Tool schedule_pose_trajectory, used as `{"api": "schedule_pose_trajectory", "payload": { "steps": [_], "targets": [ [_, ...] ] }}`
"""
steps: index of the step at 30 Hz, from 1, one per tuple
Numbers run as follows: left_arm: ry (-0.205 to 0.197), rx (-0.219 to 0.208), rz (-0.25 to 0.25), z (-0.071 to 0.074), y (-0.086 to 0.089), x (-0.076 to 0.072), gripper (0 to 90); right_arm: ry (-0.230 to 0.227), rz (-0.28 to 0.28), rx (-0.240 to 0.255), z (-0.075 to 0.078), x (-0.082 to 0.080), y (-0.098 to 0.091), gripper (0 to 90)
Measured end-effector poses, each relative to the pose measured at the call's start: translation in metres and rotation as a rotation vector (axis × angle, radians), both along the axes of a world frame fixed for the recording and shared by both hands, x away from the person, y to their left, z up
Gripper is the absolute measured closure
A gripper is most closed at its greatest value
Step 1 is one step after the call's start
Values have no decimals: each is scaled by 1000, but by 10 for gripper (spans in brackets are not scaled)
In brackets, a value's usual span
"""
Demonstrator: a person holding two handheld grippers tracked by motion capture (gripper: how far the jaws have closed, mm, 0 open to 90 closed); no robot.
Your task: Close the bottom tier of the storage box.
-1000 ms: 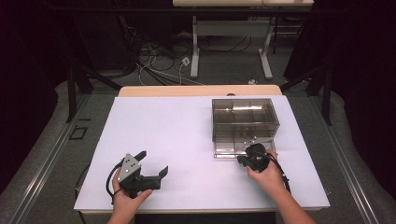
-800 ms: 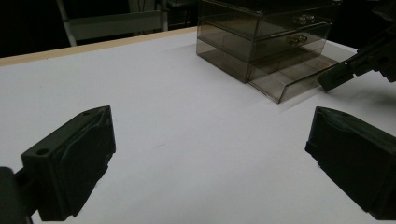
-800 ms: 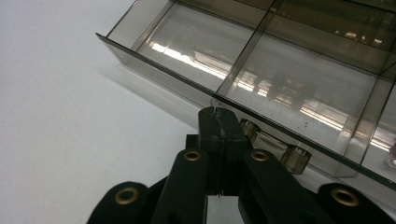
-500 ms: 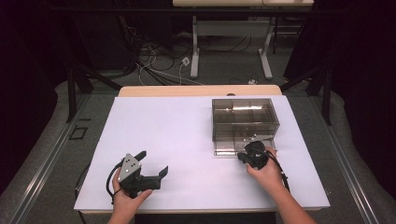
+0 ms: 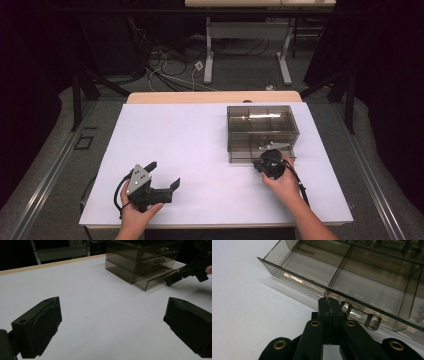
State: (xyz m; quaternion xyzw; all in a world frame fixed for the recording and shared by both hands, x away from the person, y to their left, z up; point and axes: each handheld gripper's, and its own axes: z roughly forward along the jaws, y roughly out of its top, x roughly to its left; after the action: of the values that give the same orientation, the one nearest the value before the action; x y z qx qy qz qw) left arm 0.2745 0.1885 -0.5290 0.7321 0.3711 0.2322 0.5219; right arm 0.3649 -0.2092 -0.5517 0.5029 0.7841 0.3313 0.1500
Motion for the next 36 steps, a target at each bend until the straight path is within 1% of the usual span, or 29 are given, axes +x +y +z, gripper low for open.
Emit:
{"api": "schedule_pose_trajectory", "payload": {
  "steps": [1,2,3,7,8,11,15,16,17,20,21,25,26,31,32,35,36],
  "targets": [
    [1,0,1,0,0,0,14,1,-1,-4,0,1,-1,900],
    [-6,3,6,0,0,0,14,3,0,0,0,1,-1,900],
    [-1,2,2,0,0,-1,14,-7,-2,-4,-1,2,-1,900],
    [1,2,6,0,1,-2,14,-3,-8,15,-1,5,-1,900],
    [0,2,7,0,1,-2,14,-10,-5,9,-2,6,-2,900],
    [0,1,9,0,1,-2,14,-5,-10,16,-2,7,-2,900],
    [0,1,11,-1,1,-3,14,-14,-4,17,-3,10,-3,900],
    [0,1,13,-1,2,-3,14,-4,-12,18,-2,10,-2,900],
    [1,1,14,-1,2,-4,14,-11,-5,17,-3,11,-2,900],
    [3,0,17,-1,2,-4,14,-5,-4,17,-3,13,-2,900],
    [4,-1,18,-1,2,-5,14,-13,-3,12,-3,13,-2,900],
    [3,3,19,-1,2,-6,14,-17,-5,10,-3,15,-1,900],
    [3,2,19,-1,2,-6,14,-24,-4,8,-4,16,-2,900],
    [4,-2,25,-1,3,-7,14,-28,-1,26,-4,19,-3,900],
    [4,1,26,-1,4,-7,14,-34,-4,24,-5,19,-3,900],
    [5,4,27,-1,4,-7,14,-31,-12,32,-5,20,-3,900],
    [6,5,28,-2,4,-7,14,-38,-10,32,-5,20,-3,900]
  ]
}}
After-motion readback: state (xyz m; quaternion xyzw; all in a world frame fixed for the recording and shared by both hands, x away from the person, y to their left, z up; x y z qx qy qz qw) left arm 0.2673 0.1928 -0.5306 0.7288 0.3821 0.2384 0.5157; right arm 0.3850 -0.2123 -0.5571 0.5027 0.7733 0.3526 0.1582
